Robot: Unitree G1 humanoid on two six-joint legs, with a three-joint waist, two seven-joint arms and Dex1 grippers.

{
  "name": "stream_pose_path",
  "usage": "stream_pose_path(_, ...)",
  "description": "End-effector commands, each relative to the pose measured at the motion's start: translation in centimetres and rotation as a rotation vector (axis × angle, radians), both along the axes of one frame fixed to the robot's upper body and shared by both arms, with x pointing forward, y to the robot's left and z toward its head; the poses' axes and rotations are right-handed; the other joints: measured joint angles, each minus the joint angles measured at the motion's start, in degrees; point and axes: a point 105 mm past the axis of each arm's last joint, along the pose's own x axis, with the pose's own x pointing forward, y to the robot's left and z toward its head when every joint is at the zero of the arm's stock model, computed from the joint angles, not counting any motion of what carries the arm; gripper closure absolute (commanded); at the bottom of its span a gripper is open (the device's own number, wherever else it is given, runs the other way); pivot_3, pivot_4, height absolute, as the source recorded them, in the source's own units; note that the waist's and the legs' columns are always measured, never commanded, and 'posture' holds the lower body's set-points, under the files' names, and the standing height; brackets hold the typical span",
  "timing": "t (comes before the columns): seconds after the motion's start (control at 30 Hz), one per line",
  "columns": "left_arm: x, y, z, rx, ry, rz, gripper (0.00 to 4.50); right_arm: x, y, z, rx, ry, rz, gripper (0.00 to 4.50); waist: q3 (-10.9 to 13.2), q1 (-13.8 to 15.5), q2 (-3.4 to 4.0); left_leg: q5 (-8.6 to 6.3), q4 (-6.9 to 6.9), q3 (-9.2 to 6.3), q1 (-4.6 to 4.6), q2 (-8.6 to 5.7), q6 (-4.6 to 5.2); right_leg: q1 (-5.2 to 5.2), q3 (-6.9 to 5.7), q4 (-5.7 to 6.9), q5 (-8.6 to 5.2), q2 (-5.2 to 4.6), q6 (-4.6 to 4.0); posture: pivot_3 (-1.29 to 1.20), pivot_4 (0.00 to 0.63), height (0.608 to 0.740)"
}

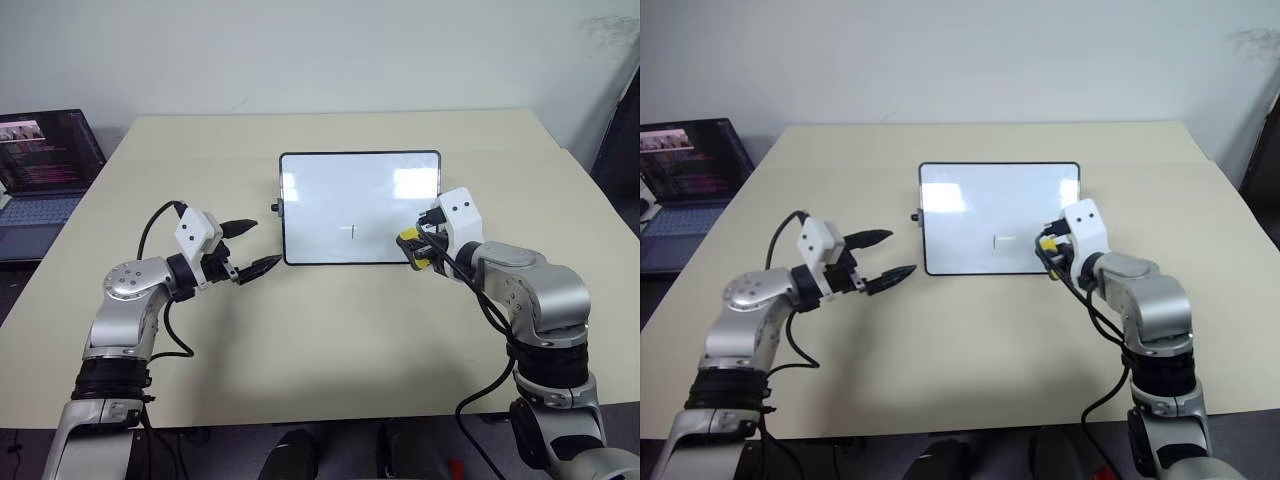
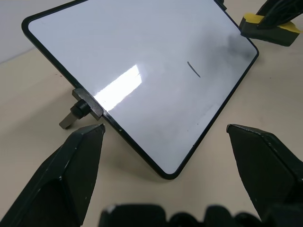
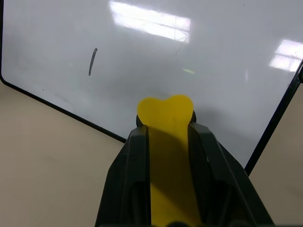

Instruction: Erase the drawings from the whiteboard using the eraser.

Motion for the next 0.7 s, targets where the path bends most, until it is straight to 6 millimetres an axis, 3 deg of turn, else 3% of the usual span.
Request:
stream_pose_path(0.03, 0.3, -0.1, 1.3, 0.003, -0.053, -0.006, 0.0, 0.2, 0.2, 1.9, -0.001, -0.082, 0.015, 3.64, 0.0, 0.0, 0.0, 0.0, 0.0, 0.0, 0.0, 0.0, 0.0, 0.0, 0.01, 0.0, 0.0, 0.0, 0.0, 0.0, 0.15, 0.74)
stream_pose_path(0.3, 0.3, -0.3, 1.4, 0.001, -0.059, -0.008, 0.0, 1.3, 3.0, 3.3, -0.093, -0.259, 0.107, 3.64, 0.0, -0.13, 0.0, 0.0, 0.0, 0.04, 0.01, 0.01, 0.0, 0.0, 0.0, 0.0, 0.0, 0.01, 0.0, 0.0, 0.15, 0.74)
stream_pose_path(0.53, 0.1, -0.5, 1.3, 0.0, -0.06, -0.009, 0.0, 2.6, 5.3, 1.4, -0.157, -0.364, 0.168, 3.64, 0.0, -0.06, -0.01, 0.01, 0.02, 0.1, 0.0, -0.01, -0.01, 0.01, -0.02, 0.0, 0.0, 0.02, 0.0, 0.0, 0.15, 0.74)
stream_pose_path(0.7, -0.1, -0.2, 1.3, 0.01, -0.063, -0.006, 0.0, 4.1, 6.0, 1.5, -0.198, -0.404, 0.182, 3.64, 0.0, -0.11, -0.01, 0.01, 0.02, 0.09, 0.01, -0.01, -0.02, 0.0, 0.0, 0.02, 0.0, 0.02, 0.0, 0.0, 0.15, 0.74)
